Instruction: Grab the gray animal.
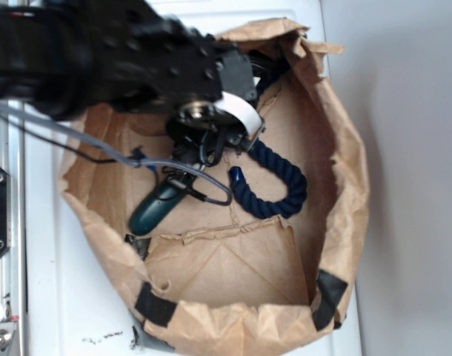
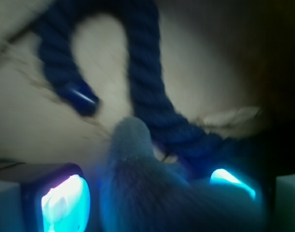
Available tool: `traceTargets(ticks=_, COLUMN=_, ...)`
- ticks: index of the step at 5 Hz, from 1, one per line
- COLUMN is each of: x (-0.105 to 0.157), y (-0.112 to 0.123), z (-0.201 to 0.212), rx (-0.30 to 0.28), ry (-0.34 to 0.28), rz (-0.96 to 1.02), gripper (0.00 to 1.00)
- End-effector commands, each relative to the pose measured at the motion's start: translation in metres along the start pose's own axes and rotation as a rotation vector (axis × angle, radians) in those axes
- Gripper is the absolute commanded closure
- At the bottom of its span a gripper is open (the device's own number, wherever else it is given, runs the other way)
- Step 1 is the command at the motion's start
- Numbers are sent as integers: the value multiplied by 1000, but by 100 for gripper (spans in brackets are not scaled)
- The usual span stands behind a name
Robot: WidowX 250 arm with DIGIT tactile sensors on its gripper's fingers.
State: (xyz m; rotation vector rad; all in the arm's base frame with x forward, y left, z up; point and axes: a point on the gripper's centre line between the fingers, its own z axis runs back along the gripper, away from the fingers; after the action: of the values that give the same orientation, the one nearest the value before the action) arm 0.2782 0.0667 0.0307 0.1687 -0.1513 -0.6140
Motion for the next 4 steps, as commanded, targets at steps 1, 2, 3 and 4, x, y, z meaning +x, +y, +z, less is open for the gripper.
traceTargets(ticks=1, x=28, y=3, z=-14, rx=138, ry=-36, rz=37, gripper=0)
traceTargets(ticks=2, x=31, y=1, z=-13, rx=119, ry=-56, rz=52, gripper=100)
traceTargets(ticks=3, x=24, y=-1, z=-6, rx=100, ry=-94, rz=36, gripper=100)
traceTargets(ticks=4, x=12, y=-4, z=9, rx=68, ry=-124, rz=5, gripper=100)
